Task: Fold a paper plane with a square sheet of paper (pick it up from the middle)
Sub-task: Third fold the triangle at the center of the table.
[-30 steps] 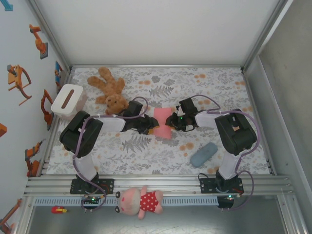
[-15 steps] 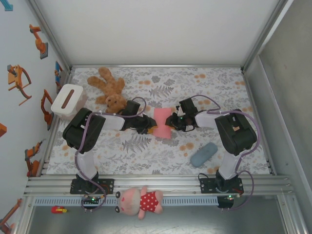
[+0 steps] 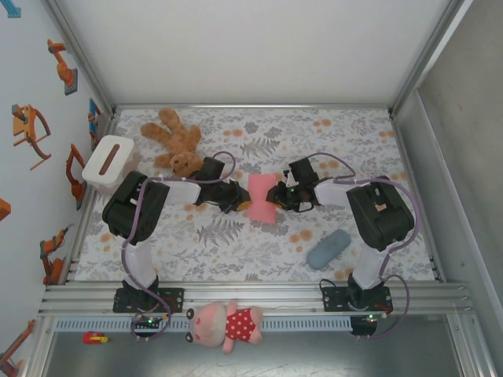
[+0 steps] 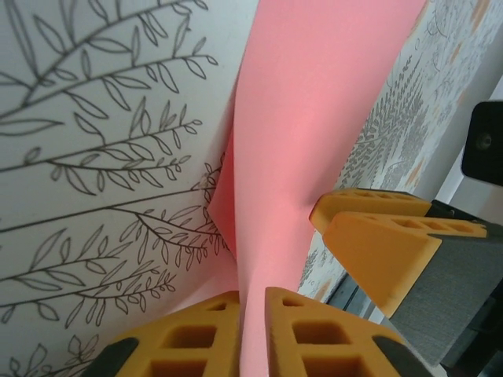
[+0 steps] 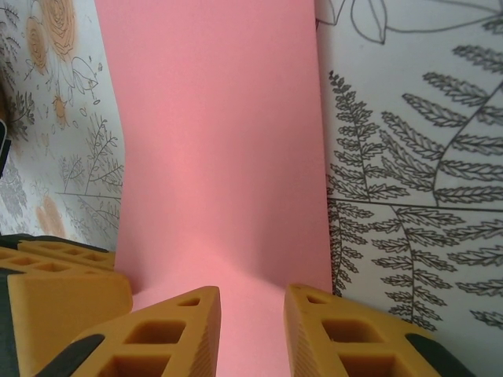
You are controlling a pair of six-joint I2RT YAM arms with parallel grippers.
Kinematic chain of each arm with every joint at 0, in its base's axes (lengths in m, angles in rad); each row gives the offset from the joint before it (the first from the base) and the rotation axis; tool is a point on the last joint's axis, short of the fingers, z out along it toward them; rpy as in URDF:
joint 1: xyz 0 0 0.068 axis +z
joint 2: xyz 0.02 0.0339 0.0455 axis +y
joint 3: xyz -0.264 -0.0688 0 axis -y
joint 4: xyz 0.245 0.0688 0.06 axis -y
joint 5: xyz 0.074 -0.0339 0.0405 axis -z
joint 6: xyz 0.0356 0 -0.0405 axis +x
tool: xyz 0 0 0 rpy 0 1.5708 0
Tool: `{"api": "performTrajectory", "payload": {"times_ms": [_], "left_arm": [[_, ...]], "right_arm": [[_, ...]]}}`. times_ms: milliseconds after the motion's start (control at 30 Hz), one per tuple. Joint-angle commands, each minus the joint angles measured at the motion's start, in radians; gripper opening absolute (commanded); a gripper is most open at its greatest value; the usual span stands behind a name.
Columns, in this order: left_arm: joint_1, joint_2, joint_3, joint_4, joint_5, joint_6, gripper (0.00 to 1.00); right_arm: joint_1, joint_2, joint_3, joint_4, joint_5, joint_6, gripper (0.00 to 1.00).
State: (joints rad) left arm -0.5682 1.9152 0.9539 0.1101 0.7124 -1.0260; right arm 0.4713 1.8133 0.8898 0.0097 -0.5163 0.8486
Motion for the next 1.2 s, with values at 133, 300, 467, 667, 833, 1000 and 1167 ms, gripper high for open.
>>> {"api": "performTrajectory", "payload": {"times_ms": [133, 300, 467, 667, 833, 1000, 1167], "left_arm": [[0.004, 0.003, 0.019, -0.014, 0.037, 0.019, 0.01], [0.004, -0.017, 0.013, -0.013, 0.035, 0.0, 0.0], [0.004, -0.029, 0.003, 0.004, 0.033, -0.028, 0.0], [0.003, -0.032, 0.002, 0.008, 0.035, -0.045, 0.0], [0.003, -0.034, 0.003, 0.008, 0.034, -0.052, 0.0], [0.002, -0.039, 0.001, 0.004, 0.033, -0.055, 0.0], [0.002, -0.038, 0.002, 0.004, 0.034, -0.06, 0.0]], "right_arm": [[-0.003, -0.061, -0.023, -0.03, 0.04, -0.049, 0.31], [-0.003, -0.172, -0.037, -0.004, 0.085, -0.169, 0.47], [0.019, -0.28, -0.097, 0.027, 0.18, -0.334, 0.68], [0.134, -0.374, -0.12, 0.004, 0.346, -0.52, 0.89], [0.228, -0.394, -0.141, 0.017, 0.4, -0.641, 0.94], [0.324, -0.374, -0.146, 0.011, 0.443, -0.774, 0.87], [0.399, -0.337, -0.179, 0.057, 0.502, -0.916, 0.82]]}}
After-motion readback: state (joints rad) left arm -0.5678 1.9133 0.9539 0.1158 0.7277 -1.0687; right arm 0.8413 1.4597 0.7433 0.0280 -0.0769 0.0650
